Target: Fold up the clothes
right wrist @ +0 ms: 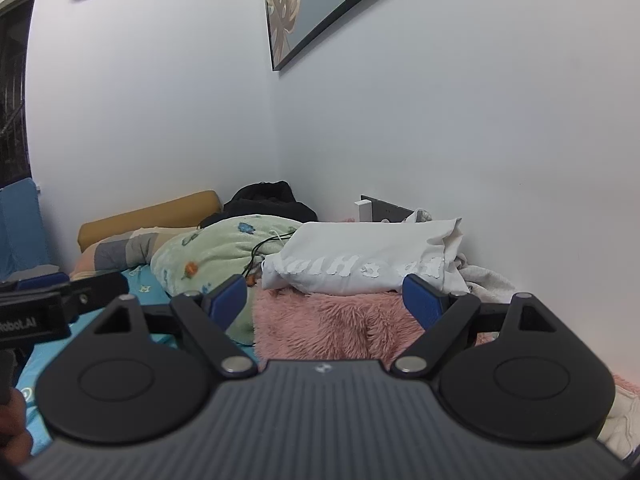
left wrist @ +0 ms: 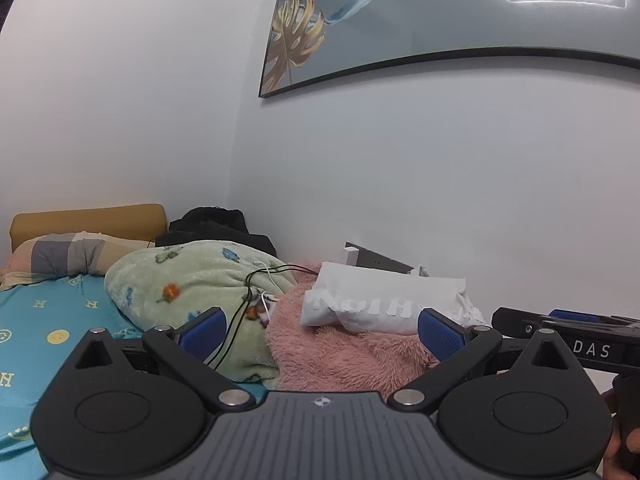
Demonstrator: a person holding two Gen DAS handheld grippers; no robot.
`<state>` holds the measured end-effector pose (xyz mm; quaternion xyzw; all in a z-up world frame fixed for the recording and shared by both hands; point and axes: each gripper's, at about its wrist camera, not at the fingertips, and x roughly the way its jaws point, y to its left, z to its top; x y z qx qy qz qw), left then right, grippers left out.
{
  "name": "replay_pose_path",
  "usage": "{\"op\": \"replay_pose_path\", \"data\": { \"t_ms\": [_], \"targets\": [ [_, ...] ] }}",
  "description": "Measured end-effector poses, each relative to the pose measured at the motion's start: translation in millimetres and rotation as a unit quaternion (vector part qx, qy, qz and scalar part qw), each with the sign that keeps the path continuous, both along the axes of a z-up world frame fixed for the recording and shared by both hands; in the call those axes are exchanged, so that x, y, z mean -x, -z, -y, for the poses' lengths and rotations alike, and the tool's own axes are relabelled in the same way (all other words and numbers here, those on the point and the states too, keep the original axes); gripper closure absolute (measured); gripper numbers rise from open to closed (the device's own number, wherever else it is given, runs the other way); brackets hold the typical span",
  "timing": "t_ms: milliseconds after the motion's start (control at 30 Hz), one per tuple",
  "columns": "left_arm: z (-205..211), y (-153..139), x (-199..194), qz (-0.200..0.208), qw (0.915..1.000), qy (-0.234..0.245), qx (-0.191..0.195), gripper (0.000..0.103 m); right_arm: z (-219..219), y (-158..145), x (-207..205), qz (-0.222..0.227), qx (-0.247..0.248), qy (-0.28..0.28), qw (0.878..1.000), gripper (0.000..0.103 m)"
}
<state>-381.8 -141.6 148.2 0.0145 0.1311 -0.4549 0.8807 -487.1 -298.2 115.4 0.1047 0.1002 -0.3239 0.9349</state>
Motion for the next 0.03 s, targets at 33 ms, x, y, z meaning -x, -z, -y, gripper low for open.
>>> {"op": "replay_pose_path", "data": {
  "t_ms": [33],
  "targets": [
    [-0.3,-0.3,0.6,0.000,1.0000,0.003,0.000,0.000,-0.3,0.4,0.3,0.000,0.000,0.001,1.000,0.017]
  ]
}}
